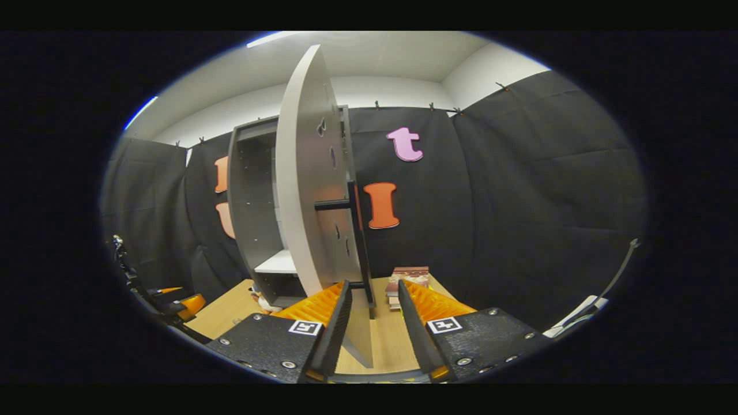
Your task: Open the cabinet door with the right hand, grasp the bottle in the cabinet with the left hand and place it on the coaster, then close the cabinet door with the right hand.
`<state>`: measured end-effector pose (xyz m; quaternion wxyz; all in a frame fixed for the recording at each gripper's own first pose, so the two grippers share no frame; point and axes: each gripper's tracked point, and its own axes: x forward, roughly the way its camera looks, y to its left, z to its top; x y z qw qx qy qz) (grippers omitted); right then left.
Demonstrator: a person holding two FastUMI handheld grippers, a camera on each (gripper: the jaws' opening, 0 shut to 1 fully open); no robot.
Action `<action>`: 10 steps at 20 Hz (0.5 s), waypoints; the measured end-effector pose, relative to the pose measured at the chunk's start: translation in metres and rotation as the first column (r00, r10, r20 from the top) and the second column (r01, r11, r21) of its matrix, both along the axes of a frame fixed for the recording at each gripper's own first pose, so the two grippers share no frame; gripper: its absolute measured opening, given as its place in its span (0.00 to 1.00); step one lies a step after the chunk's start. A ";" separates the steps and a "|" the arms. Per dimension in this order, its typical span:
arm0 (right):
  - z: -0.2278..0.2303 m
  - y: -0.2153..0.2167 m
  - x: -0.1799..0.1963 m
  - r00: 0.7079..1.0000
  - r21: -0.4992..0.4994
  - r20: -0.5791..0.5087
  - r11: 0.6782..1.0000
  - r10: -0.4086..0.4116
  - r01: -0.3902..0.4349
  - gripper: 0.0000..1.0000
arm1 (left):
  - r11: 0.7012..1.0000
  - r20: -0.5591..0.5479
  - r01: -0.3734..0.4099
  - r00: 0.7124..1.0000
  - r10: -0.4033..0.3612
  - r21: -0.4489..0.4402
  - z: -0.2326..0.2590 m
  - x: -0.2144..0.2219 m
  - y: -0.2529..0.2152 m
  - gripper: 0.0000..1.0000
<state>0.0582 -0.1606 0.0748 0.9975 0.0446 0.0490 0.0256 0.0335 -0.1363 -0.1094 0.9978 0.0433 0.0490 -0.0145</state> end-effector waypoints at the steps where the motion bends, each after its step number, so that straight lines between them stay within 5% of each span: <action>1: 0.000 0.011 0.001 1.000 0.003 0.002 1.000 0.022 -0.022 0.52 | 1.000 0.000 -0.009 1.000 0.009 0.001 0.000 0.000 0.005 0.91; 9: -0.005 0.103 0.025 0.980 0.017 0.002 0.980 0.199 -0.199 0.53 | 0.997 -0.001 -0.082 0.997 0.082 0.011 -0.003 -0.002 0.055 0.92; 10: -0.005 0.113 0.030 0.976 0.013 0.006 0.976 0.218 -0.218 0.59 | 0.995 -0.005 -0.095 0.995 0.095 0.011 -0.005 -0.001 0.064 0.92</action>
